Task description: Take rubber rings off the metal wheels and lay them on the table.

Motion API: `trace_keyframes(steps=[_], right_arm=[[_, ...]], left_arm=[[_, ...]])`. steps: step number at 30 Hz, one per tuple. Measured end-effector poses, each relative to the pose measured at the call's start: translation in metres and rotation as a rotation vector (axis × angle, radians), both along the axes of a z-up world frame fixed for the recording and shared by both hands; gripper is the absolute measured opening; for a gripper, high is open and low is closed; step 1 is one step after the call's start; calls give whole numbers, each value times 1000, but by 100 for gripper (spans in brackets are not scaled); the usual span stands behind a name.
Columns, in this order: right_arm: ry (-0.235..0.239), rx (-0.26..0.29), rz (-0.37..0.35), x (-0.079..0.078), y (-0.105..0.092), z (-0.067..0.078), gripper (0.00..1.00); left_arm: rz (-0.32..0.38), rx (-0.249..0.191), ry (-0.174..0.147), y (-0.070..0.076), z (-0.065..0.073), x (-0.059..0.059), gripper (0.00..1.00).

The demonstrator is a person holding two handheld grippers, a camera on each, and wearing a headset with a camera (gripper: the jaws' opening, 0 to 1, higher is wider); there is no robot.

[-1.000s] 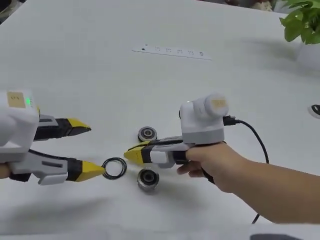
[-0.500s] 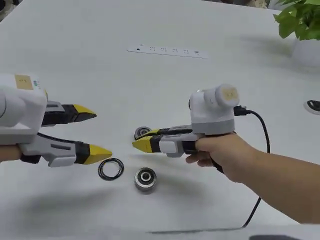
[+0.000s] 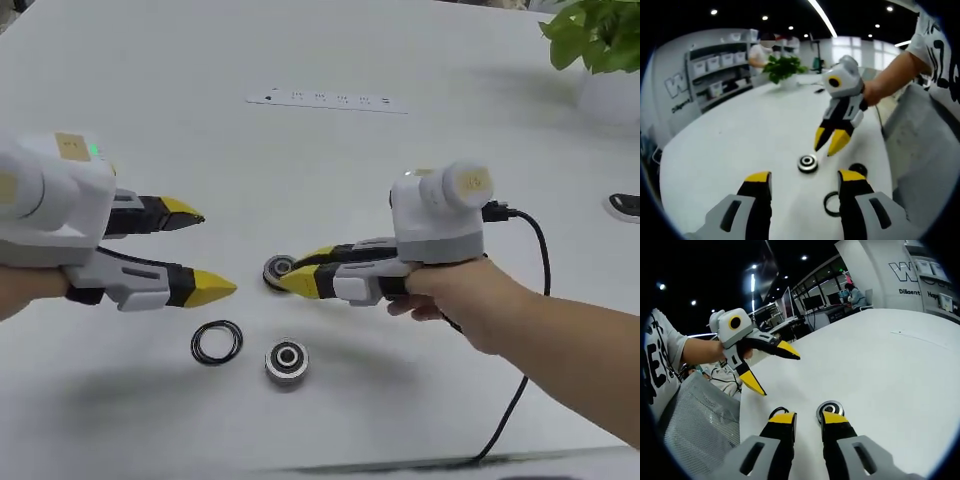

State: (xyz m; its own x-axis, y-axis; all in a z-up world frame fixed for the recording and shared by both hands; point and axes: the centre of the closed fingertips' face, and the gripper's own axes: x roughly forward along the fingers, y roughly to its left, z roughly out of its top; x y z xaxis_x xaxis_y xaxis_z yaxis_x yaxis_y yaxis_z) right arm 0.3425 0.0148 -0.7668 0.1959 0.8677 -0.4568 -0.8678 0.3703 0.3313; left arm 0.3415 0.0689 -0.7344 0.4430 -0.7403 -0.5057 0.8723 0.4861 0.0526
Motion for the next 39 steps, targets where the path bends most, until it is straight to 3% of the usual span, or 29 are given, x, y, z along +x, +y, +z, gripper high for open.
trace_keyframes(steps=[16,27,39], right_arm=[[-91,-88,4,13,-17,-13,22],[-108,-121,12,18,-17,-27,22],[-110,-115,9,20,-11,-34,21]], left_arm=[[-28,7,24,-16,-7,12,49],[-47,7,43,-31,-18,15,47],[-51,11,68,-41,-31,19,42]])
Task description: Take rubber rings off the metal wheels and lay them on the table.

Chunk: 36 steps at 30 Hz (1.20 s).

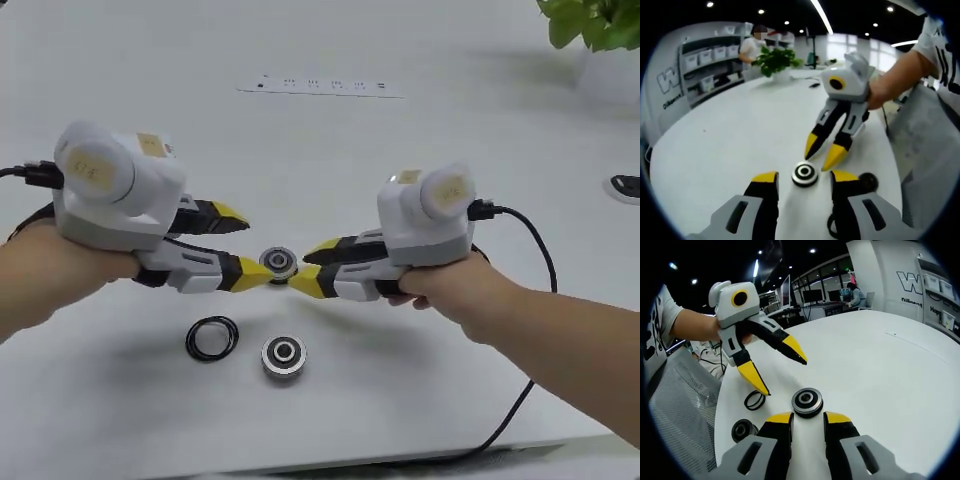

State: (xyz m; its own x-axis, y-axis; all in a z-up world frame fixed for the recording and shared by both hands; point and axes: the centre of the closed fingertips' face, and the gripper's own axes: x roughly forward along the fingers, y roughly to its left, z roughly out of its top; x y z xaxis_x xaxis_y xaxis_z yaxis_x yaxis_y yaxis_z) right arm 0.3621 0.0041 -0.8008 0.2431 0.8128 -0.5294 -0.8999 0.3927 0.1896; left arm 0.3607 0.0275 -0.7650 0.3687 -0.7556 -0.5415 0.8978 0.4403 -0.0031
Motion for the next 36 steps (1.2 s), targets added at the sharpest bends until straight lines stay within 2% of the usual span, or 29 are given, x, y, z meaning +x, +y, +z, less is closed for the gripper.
trace_keyframes(steps=[8,24,28,31,34,36], right_arm=[[-3,-2,-4,1,1,-4,21],[-13,6,-10,4,2,-7,19],[-14,14,-11,4,2,-7,19],[-11,20,-13,3,3,-7,19],[-11,22,-14,3,3,-6,18],[-11,23,-16,4,3,-6,18]], left_arm=[[-2,20,22,-5,-12,1,37],[14,2,60,-15,-21,7,26],[11,-1,57,-18,-21,8,23],[2,8,56,-19,-22,7,20],[3,28,39,-18,-25,8,16],[6,23,42,-19,-24,9,15]])
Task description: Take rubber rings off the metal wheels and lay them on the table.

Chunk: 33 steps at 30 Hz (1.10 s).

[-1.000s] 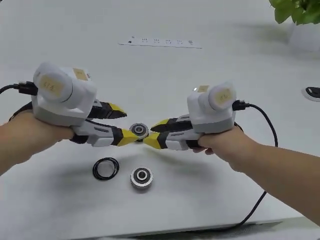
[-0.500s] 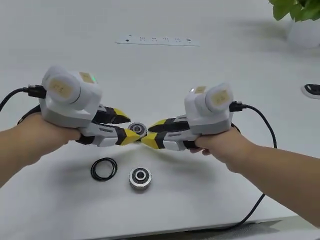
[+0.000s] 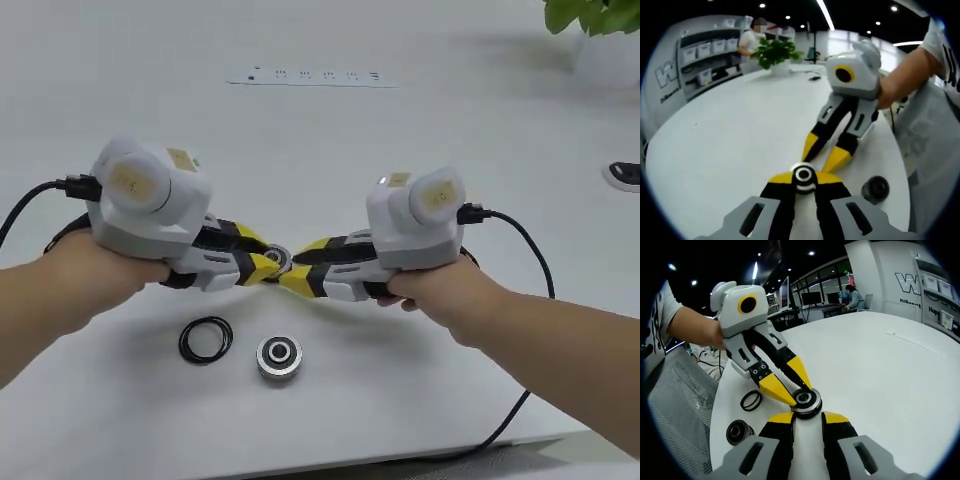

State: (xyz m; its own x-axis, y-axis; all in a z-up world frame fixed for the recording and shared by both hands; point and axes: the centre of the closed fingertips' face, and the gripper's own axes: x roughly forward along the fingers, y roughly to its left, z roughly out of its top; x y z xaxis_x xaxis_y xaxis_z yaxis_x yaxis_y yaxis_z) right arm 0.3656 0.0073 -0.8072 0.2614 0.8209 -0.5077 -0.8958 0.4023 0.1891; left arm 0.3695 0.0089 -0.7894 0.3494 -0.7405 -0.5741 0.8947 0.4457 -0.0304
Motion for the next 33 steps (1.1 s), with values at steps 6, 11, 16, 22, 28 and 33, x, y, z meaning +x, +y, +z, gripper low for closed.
trace_keyframes(steps=[6,11,16,22,28,33], right_arm=[[0,3,-4,0,0,0,18],[1,5,1,-1,1,0,17],[-6,4,5,-2,2,1,17],[-4,-2,-3,-3,-2,1,12],[5,5,-15,-3,-4,2,1],[36,28,-47,-1,-7,1,0]], left_arm=[[-21,17,-32,-1,0,-1,14],[-21,9,-29,0,0,-1,14],[-24,16,-34,-1,0,-2,14],[-11,22,-33,0,0,-1,14],[8,19,-23,0,-1,-1,14],[20,24,-18,0,-1,-1,14]])
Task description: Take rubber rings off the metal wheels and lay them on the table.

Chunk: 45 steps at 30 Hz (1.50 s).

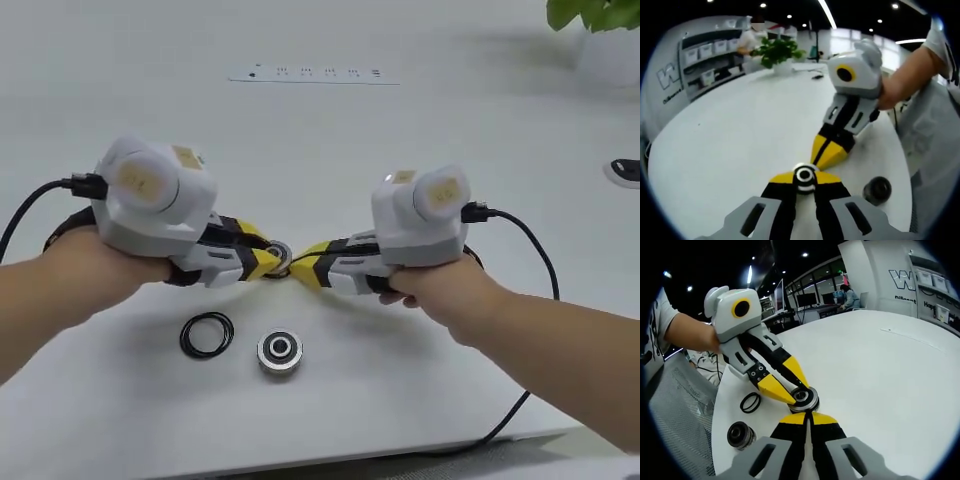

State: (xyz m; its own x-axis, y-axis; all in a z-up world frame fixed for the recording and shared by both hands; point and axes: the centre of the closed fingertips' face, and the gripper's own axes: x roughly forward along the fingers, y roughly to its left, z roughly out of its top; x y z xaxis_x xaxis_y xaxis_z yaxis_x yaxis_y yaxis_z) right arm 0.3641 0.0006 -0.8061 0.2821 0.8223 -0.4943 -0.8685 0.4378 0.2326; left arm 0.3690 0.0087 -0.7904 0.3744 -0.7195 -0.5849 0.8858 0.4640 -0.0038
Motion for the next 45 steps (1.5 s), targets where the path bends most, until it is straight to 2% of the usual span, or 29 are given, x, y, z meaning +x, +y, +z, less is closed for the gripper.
trace_keyframes(steps=[9,17,20,21,24,30,42,45], right_arm=[[60,43,-48,1,0,0,0],[138,124,-127,5,-4,5,0],[179,196,-174,12,-5,13,0],[185,195,-176,12,-6,13,0],[179,193,-174,11,-4,14,0],[202,210,-191,10,-1,18,0],[189,194,-183,10,2,20,0],[170,181,-170,8,4,20,0]], left_arm=[[0,4,-11,0,0,0,13],[2,7,-22,0,0,1,13],[3,6,-21,0,0,1,13],[3,7,-22,0,0,2,13],[4,14,-25,0,0,1,13],[11,28,-37,-1,0,2,13],[16,46,-40,0,0,3,12],[17,47,-40,0,0,2,12]])
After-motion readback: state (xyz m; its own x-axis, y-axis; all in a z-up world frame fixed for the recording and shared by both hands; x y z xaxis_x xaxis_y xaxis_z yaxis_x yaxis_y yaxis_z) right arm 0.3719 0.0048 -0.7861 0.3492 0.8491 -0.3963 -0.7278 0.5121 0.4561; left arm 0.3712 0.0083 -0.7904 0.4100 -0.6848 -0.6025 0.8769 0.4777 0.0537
